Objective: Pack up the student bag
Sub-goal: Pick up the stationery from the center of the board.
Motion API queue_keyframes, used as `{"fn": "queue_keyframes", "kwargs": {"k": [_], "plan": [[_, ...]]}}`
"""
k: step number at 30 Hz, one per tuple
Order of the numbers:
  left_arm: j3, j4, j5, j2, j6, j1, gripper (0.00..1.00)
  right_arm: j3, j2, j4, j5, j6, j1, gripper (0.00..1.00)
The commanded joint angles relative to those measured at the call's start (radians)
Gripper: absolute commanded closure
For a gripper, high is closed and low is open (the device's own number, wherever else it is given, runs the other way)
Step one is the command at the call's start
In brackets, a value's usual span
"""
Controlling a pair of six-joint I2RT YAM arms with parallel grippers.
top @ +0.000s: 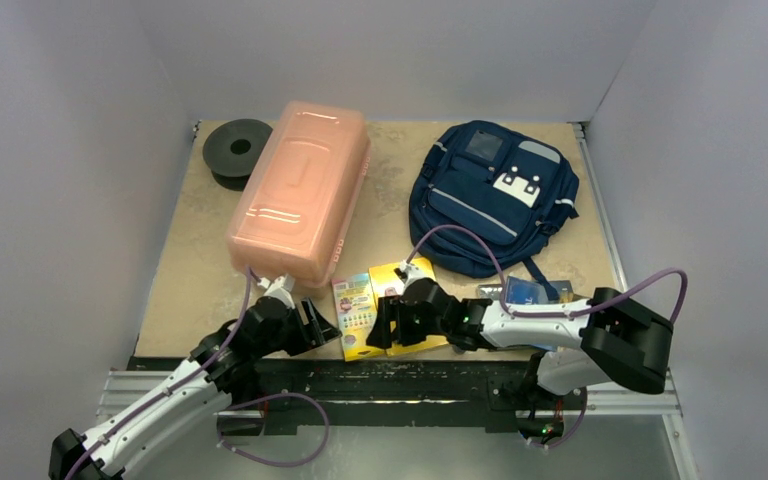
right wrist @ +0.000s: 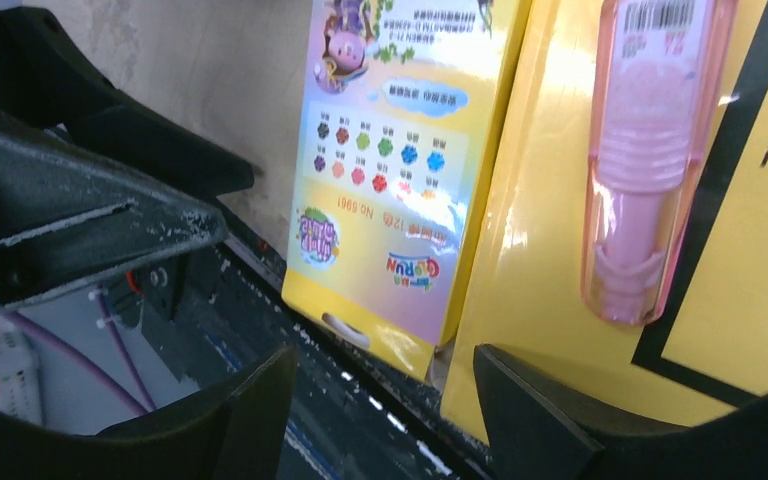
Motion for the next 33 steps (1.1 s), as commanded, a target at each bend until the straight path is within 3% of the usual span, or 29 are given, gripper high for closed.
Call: {"fn": "queue_keyframes", "kwargs": {"k": [1,7,20,26,33], "plan": [[-0.013,0.047,0.015,-0.011,-0.023,-0.006,0.37,-0.058,-0.023,0.021,-0.103,0.084,0.007,0.32],[0.0,0.031,0.027,-0.039,-0.032,-0.005,0.37,-0.075,0.011,0.084,-0.127,0.182,0.006,0.38],[-0.008,0.013,0.083,-0.011,-0.017,-0.005,0.37,-0.041,0.052,0.071,-0.075,0.218,0.007,0.44],[0.01,-0.045,0.221,0.025,-0.067,-0.006,0.47,0.007,0.075,0.053,-0.072,0.167,0.007,0.52],[0.01,-0.044,0.296,0.005,-0.144,-0.006,0.48,0.027,0.106,0.064,-0.058,0.147,0.007,0.55]]}}
